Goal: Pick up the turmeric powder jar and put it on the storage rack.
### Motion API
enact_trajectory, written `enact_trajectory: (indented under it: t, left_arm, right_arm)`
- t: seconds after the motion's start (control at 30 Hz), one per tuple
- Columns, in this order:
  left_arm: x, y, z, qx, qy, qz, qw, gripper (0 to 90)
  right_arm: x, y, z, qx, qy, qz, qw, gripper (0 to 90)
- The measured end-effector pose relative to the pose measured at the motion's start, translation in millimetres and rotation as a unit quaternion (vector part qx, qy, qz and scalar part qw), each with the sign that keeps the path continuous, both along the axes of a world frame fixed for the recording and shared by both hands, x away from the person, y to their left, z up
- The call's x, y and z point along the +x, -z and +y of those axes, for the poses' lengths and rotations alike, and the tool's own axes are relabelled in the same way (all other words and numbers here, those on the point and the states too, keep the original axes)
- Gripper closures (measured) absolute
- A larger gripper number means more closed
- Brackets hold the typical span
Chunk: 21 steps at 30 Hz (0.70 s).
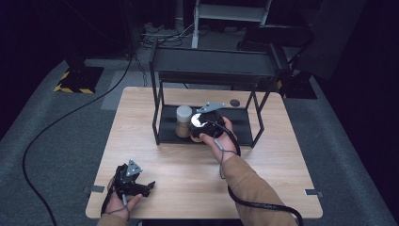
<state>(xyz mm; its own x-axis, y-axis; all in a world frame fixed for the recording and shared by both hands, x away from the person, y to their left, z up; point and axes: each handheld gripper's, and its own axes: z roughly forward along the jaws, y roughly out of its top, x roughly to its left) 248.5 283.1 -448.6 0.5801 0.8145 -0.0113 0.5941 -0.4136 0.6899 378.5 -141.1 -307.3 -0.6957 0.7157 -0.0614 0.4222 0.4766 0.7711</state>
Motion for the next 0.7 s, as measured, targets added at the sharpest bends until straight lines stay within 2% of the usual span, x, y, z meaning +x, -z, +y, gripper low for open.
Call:
enact_trajectory:
  t: [0.2,0.3,0.5,0.7]
  left_arm:
    - [0.0,0.0,0.0,0.000,0.000,0.000,1.0000,0.4]
    - [0.0,0.0,0.0,0.000,0.000,0.000,1.0000,0.4]
    - [0.0,0.0,0.1,0.000,0.000,0.000,1.0000,0.4]
    - [0.0,0.0,0.1,0.000,0.000,0.000,1.0000,0.4]
  right_arm:
    - [8.9,2.6,-2.0,0.001,0.011,0.002,0.9999,32.1]
    - [14.3,7.4,-4.4,0.008,0.010,0.003,0.9999,32.1]
    - [24.6,14.9,-2.5,0.005,0.016,0.003,0.9999,32.1]
    - [36.9,23.6,-3.5,0.012,0.023,0.015,0.9996,32.1]
